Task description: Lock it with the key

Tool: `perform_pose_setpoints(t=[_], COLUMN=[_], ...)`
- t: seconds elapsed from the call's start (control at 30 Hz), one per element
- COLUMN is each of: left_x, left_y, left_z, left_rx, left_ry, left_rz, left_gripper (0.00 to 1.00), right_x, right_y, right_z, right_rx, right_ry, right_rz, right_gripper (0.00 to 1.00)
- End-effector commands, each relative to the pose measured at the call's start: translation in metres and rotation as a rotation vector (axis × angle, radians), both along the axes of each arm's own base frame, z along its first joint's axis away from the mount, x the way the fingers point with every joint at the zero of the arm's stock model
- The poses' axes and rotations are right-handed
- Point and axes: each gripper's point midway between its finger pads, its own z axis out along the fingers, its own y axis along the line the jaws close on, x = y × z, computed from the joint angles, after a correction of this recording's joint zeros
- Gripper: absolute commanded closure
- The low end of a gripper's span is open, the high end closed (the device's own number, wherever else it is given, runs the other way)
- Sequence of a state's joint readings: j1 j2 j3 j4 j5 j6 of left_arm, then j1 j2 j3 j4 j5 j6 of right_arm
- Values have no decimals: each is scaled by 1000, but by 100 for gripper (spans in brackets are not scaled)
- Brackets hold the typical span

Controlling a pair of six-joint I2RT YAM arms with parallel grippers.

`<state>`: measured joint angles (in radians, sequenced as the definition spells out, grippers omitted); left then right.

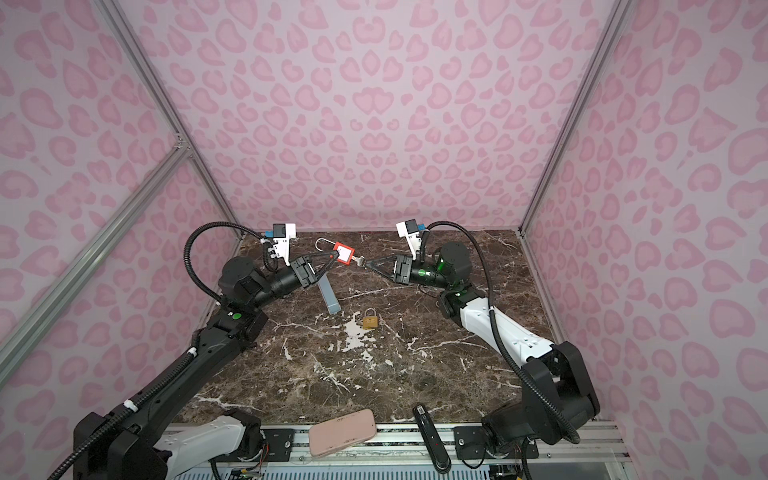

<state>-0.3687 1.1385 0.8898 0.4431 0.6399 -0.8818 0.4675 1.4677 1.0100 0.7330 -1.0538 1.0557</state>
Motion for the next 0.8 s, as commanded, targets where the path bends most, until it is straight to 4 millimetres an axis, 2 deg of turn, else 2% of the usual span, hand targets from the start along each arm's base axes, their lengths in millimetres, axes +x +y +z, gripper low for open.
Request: perform_pose_setpoints(t=[0.0,0.13,0.27,0.4,0.53,0.77], left_x=[-5,-7,-10,-12,-13,-14], left_y=[1,2,3,3,4,5], left_z=[15,16,15,16,15,14], left_rx=[-25,-27,-26,-28,-26,-24], left_ry=[-66,-70,-69,-72,-69,-63], left_rz=[-7,-5,-6,-7,-6,-5], left_gripper=[96,96,96,96,96,96], right_x=[-8,-8,-10,-10,-10,-7], right_y=[6,12,16,19,20,19], right_z=[22,27,34,32,30,23], right_rx=[73,112,160,172,167,144], right_ry=[-56,-49,-42,-20,-11,4], right_rz=[47,67,101,116,118,102], right_gripper=[52,55,65,88,100,100])
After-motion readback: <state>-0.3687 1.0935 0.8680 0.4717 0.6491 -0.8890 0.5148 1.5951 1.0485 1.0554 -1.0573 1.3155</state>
